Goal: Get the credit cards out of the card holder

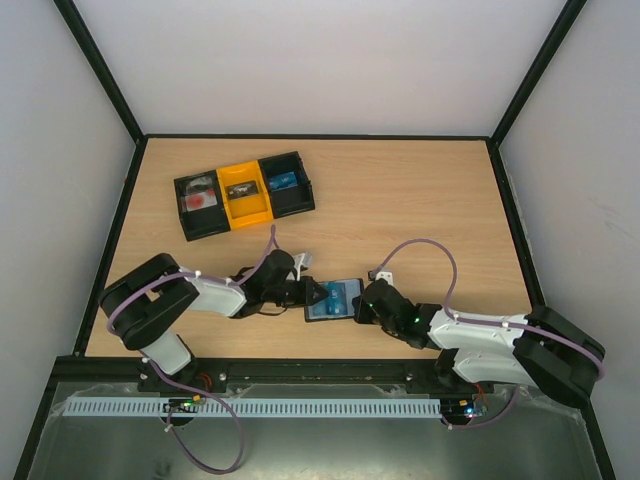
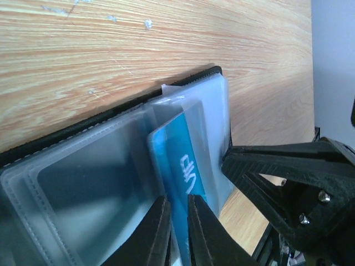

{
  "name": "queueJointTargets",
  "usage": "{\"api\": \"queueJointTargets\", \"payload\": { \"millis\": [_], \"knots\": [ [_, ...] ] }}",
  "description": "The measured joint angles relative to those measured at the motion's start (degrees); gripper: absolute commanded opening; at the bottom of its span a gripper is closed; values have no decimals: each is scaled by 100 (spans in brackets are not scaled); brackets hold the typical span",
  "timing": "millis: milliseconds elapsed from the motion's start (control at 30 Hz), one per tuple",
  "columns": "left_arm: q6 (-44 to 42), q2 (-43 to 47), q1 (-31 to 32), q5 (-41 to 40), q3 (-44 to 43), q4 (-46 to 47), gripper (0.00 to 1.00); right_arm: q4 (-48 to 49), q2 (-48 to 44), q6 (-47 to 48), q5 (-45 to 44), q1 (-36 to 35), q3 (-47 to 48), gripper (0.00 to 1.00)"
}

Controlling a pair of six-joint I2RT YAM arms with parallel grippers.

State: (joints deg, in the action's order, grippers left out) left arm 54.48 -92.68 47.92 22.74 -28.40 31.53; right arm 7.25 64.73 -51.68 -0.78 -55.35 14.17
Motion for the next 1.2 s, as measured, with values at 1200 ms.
{"api": "queueJointTargets", "payload": {
  "millis": [1200],
  "knots": [
    [109, -11, 92, -289, 149, 254, 39, -339, -168, 52, 256, 0, 459, 10]
  ]
}}
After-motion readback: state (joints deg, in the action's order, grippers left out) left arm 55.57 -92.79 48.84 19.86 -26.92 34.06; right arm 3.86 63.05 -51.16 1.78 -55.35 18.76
